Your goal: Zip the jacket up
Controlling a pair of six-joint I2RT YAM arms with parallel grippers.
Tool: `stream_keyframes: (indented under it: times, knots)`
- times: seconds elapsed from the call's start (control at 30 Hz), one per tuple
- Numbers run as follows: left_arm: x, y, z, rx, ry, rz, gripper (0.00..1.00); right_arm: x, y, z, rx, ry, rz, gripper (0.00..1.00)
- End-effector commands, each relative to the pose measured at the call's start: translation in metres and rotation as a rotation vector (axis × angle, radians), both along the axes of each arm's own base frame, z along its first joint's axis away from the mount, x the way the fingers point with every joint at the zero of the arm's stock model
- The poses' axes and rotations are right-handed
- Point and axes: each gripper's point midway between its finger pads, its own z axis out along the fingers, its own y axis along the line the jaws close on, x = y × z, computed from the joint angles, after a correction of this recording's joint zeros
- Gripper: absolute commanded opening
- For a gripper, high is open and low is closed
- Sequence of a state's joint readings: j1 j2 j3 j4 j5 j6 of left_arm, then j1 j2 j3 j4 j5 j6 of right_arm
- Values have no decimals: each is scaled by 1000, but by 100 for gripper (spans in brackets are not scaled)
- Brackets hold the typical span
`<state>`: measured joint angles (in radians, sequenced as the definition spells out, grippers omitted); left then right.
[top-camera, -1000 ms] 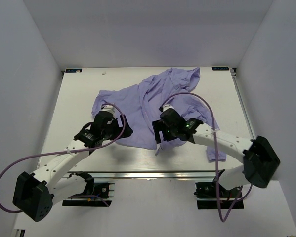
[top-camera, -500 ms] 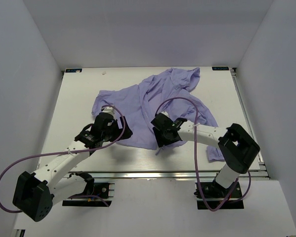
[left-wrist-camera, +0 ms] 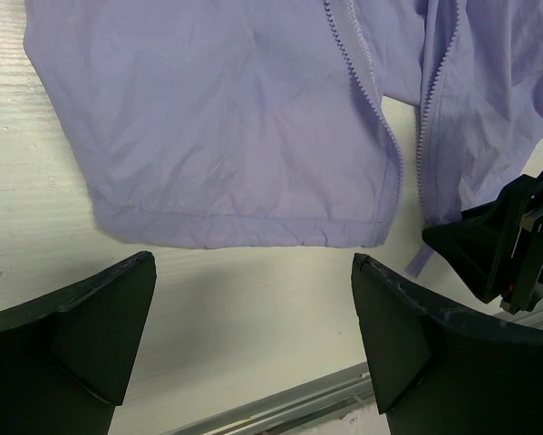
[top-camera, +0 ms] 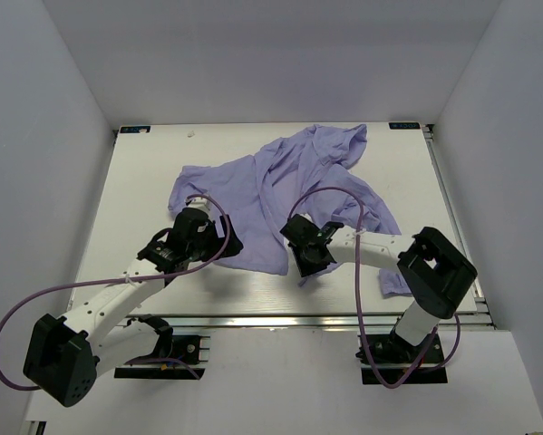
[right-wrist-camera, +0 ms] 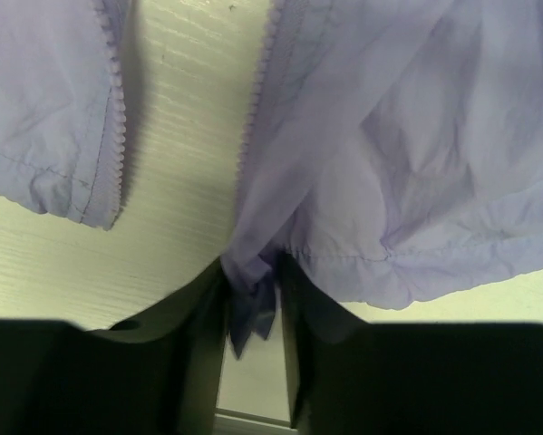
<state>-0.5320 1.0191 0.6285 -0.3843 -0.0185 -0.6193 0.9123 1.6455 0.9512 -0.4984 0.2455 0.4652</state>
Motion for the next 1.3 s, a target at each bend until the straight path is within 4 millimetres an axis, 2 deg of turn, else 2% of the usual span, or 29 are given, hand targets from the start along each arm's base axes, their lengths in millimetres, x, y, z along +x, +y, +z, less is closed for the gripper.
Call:
stream_keyframes:
  times: [0.0,0.03,0.1,0.13,0.17,0.27,0.33,0.53,0.63,0.7,0.8,0.83,1.0,1.03,1.1,1.17,1.2,1.23,1.27]
  knots:
    - [1,-2,5,-17,-19,-2,98,-1,6,6,35,-8,-5,31]
    - [1,-2,4,-17,-19,-2,98,-1,7,8,43,-11,-6,30]
    - [2,-3,4,-17,-17,-5,98,0,12,12,67,-13,5,35]
    - [2,-3,3,-16,-14,-6,98,0,16,15,82,-9,19,41]
    - [2,-4,4,-18,-15,-8,98,-1,19,16,93,-4,33,52]
    - [2,-4,3,-17,-12,-9,98,-5,30,23,150,14,77,68]
    - [2,-4,2,-18,-11,-10,98,-4,35,29,181,4,82,73]
    - [2,-5,2,-21,-13,-14,98,7,32,50,208,-76,10,74]
    - [2,-6,0,-20,-8,-15,98,17,23,52,171,-125,-41,74]
    - [3,-6,1,-19,-9,-14,98,17,19,46,132,-116,-47,73]
    - [3,-6,0,-19,-7,-13,98,18,16,37,92,-103,-52,66]
    - [3,-6,0,-18,-6,-13,98,17,16,34,87,-99,-50,60]
    - [3,-6,0,-17,-4,-13,98,17,15,26,62,-85,-40,44]
    - [3,-6,0,-17,-4,-13,98,17,16,25,63,-85,-43,36]
    - [3,-6,-1,-18,-3,-12,98,17,15,23,61,-81,-45,33]
    - [3,-6,-1,-17,-1,-12,98,16,13,21,53,-73,-46,26]
    - [4,-6,0,-18,-2,-12,98,16,13,20,50,-72,-44,21]
    - [3,-6,-2,-16,0,-12,98,15,14,19,54,-65,-38,3]
    - [3,-7,-1,-17,1,-13,98,15,14,19,54,-63,-25,0]
